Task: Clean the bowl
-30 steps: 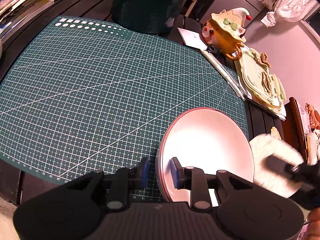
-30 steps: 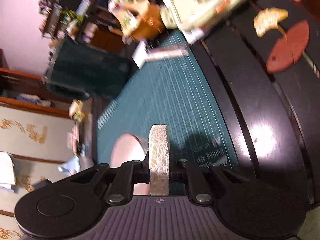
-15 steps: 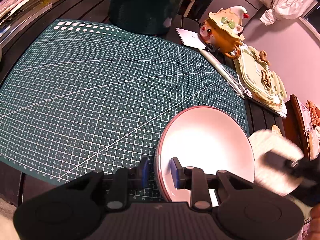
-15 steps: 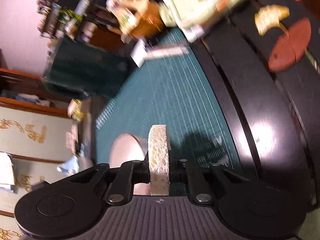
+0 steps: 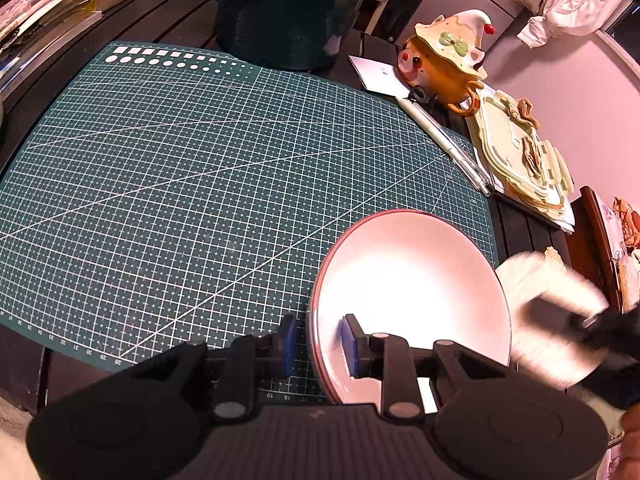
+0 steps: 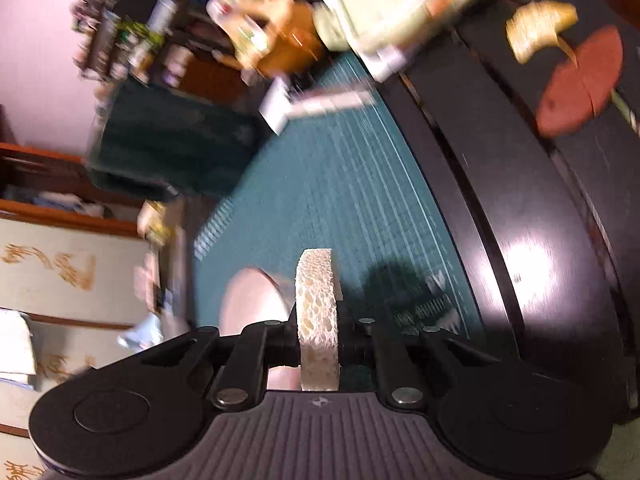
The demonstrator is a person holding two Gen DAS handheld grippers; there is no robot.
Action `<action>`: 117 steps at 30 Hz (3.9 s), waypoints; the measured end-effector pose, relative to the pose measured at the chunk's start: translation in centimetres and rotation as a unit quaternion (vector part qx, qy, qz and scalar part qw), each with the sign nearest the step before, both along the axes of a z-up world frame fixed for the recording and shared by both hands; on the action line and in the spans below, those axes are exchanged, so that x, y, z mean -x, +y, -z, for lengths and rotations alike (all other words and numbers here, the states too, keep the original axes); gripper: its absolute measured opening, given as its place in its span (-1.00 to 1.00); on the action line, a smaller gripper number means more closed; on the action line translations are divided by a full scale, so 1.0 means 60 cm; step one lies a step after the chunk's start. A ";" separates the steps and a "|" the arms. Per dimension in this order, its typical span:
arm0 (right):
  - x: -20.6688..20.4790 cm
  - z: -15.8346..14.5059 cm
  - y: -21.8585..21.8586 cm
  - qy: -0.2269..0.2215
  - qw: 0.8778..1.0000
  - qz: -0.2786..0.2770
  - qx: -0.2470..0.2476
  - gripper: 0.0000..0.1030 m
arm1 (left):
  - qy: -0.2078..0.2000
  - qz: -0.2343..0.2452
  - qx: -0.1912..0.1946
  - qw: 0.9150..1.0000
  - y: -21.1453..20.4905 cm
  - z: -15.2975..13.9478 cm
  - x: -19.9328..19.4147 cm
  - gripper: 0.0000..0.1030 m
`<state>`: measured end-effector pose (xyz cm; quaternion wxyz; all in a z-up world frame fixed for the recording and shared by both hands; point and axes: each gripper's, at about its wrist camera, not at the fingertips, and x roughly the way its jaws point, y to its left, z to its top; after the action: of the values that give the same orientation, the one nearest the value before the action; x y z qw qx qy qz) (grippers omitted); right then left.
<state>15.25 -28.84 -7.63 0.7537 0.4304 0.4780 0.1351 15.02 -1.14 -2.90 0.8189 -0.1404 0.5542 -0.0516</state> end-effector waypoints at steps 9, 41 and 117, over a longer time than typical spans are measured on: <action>-0.005 0.029 0.024 0.041 0.998 -0.036 0.034 -0.75 | 0.001 -0.002 0.004 1.000 0.002 0.000 -0.002 -0.51; -0.001 0.019 0.044 0.027 0.996 -0.068 0.056 -0.75 | 0.001 -0.024 0.029 0.999 0.019 0.005 -0.008 -0.59; 0.010 -0.027 0.083 -0.088 0.958 -0.143 0.234 -0.49 | 0.016 -0.045 0.010 0.999 0.019 0.004 0.003 -0.62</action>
<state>14.68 -23.84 -6.02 0.8453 0.1559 0.4843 0.1632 14.84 -0.01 -3.13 0.8100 -0.1742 0.5596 -0.0184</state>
